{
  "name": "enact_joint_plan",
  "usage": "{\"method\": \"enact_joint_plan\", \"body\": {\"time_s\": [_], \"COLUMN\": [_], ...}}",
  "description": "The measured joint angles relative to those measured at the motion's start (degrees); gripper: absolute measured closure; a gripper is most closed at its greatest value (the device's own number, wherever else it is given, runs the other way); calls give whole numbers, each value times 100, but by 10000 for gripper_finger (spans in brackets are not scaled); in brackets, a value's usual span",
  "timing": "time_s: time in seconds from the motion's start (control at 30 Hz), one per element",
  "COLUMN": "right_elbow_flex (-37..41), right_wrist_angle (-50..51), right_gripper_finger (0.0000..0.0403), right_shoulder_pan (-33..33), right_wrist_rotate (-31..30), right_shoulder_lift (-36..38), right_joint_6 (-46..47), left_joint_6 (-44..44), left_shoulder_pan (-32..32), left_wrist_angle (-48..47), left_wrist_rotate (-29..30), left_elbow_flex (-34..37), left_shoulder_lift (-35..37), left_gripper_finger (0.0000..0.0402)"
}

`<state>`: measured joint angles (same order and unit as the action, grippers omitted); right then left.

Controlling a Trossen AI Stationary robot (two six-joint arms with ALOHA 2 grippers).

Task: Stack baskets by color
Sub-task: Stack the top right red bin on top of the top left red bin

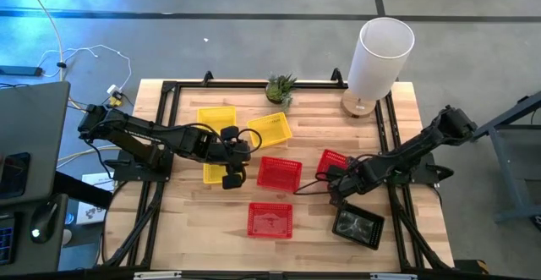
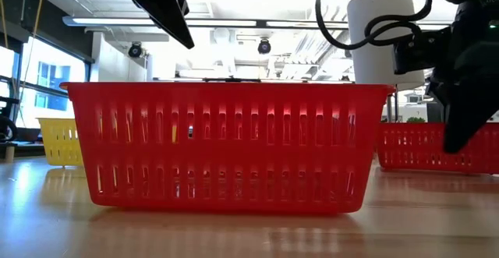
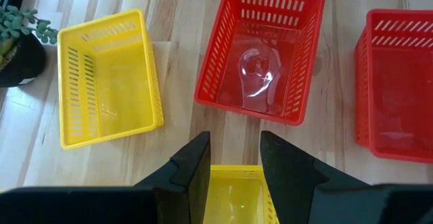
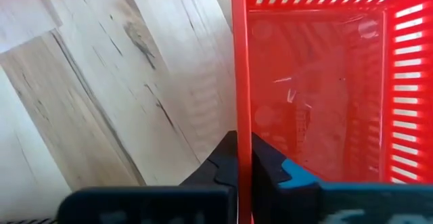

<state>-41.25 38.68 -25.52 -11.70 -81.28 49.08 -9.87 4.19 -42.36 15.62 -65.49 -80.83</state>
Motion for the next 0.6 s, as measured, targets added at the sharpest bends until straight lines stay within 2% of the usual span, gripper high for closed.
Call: {"method": "enact_joint_plan", "body": {"time_s": [0.6], "right_elbow_flex": [-573], "right_wrist_angle": [255], "right_gripper_finger": [403], "right_shoulder_pan": [-2], "right_wrist_rotate": [-500], "right_shoulder_lift": [0], "right_joint_6": [146], "left_joint_6": [0], "left_shoulder_pan": [0], "left_wrist_angle": [-3], "left_wrist_rotate": [0], "left_elbow_flex": [0], "left_shoulder_lift": [-1], "left_gripper_finger": [286]}}
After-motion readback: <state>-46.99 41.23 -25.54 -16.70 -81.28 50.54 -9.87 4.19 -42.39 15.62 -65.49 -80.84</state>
